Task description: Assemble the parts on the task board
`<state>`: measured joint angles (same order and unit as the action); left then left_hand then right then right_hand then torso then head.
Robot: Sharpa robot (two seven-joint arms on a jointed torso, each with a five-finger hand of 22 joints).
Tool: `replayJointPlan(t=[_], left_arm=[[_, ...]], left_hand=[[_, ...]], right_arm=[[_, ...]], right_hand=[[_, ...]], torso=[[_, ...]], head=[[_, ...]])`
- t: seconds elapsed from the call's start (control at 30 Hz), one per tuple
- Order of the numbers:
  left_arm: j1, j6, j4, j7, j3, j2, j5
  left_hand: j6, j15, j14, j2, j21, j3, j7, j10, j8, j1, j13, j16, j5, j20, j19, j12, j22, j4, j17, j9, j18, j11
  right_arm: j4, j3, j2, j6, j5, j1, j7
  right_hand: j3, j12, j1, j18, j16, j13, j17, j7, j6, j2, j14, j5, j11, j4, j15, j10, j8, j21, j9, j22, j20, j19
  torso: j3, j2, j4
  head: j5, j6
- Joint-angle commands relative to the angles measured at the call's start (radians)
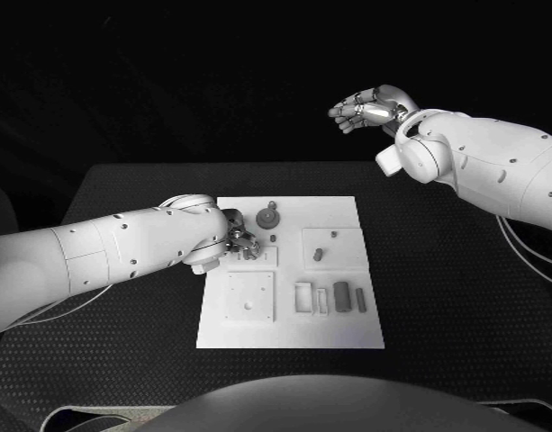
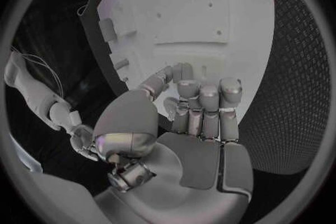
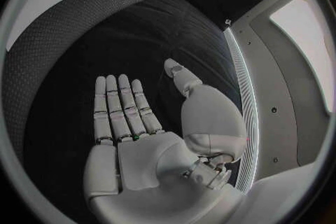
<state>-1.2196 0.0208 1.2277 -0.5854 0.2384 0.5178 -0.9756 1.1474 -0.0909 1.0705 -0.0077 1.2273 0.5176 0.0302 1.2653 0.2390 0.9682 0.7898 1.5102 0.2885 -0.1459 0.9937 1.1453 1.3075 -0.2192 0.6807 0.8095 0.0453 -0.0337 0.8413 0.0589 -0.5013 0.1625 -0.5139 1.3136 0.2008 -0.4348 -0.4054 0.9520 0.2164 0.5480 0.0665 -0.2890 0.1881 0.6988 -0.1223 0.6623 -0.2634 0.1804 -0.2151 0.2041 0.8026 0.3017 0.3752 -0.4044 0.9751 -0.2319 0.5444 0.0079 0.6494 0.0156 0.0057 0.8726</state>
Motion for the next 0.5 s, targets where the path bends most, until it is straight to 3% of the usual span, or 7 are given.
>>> replayJointPlan(t=[0.03, 0.5], left_arm=[[0.001, -0.018, -0.002, 0.002, 0.0, -0.006, -0.006], [0.009, 0.002, -0.004, 0.007, 0.0, -0.01, -0.036]], left_hand=[[0.013, -0.109, 0.088, 0.008, 0.007, 0.049, -0.012, 0.052, 0.007, 0.004, 0.001, -0.004, 0.007, -0.129, -0.002, 0.001, 0.016, -0.045, 0.001, 0.002, 0.061, -0.06], [0.013, -0.109, 0.089, 0.008, 0.007, 0.05, -0.012, 0.052, 0.007, 0.004, 0.001, -0.005, 0.007, -0.129, -0.002, 0.001, 0.016, -0.045, 0.002, 0.002, 0.061, -0.06]], right_arm=[[0.003, -0.001, 0.001, -0.017, 0.001, 0.001, 0.004], [0.004, -0.001, 0.002, -0.018, 0.002, 0.001, 0.004]], right_hand=[[-0.001, 0.006, 0.008, -0.005, -0.007, 0.001, 0.002, 0.012, -0.007, -0.001, 0.003, 0.0, 0.0, 0.005, -0.001, 0.008, 0.004, -0.006, 0.001, 0.001, -0.002, -0.008], [0.0, 0.008, 0.008, -0.006, -0.008, 0.001, 0.002, 0.012, -0.007, -0.001, 0.003, 0.0, -0.001, 0.005, -0.002, 0.009, 0.004, -0.007, 0.002, 0.002, -0.002, -0.009]], torso=[[-0.0001, 0.001, -0.0005], [0.0002, 0.002, -0.0003]], head=[[0.0, 0.0], [-0.003, 0.0]])
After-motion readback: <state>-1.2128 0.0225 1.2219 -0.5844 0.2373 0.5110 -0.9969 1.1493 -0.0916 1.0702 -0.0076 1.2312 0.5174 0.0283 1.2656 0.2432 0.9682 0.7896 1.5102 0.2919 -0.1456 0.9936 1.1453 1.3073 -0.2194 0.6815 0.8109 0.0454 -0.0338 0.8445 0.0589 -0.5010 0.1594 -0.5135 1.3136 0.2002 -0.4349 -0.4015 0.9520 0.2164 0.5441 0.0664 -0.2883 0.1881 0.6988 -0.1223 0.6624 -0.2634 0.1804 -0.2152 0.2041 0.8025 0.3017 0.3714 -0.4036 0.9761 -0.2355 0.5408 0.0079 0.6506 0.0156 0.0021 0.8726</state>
